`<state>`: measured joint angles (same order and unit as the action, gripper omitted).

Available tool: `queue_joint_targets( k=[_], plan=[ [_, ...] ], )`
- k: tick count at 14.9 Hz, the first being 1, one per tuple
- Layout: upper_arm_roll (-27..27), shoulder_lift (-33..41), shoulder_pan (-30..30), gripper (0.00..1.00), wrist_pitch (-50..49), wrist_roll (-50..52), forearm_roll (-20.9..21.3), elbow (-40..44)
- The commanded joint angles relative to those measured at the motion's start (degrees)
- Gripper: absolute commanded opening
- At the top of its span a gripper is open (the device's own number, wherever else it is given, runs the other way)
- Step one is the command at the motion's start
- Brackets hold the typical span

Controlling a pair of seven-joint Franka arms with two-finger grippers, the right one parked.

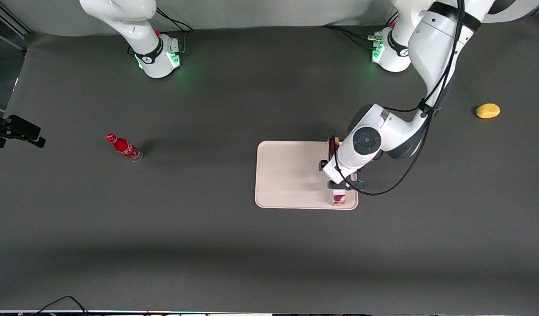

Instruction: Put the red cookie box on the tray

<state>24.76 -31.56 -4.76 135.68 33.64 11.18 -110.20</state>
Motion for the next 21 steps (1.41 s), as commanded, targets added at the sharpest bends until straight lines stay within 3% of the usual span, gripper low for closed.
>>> queue_joint_targets(
  k=[1,5,8,10,12,14,17,21],
  plan=[
    [-1.12,-0.43,-0.87,1.0,-0.15,1.26,1.12,1.13],
    [-1.12,1.75,-0.87,1.0,-2.52,1.17,1.12,2.18],
    [-0.51,5.53,-0.96,1.0,-16.09,0.38,1.03,9.18],
    [0.19,9.47,-0.78,1.0,-24.91,-5.99,0.25,12.28],
    [-0.5,15.88,-0.17,1.0,-26.95,-13.22,-2.81,11.85],
    [-3.39,22.74,-0.25,1.0,-33.43,-15.35,-5.73,12.2],
    [-8.48,32.23,-0.43,1.0,-43.02,-22.2,-6.52,11.85],
    [-14.29,42.09,-0.43,1.0,-50.42,-23.09,-7.58,9.66]
  ],
)
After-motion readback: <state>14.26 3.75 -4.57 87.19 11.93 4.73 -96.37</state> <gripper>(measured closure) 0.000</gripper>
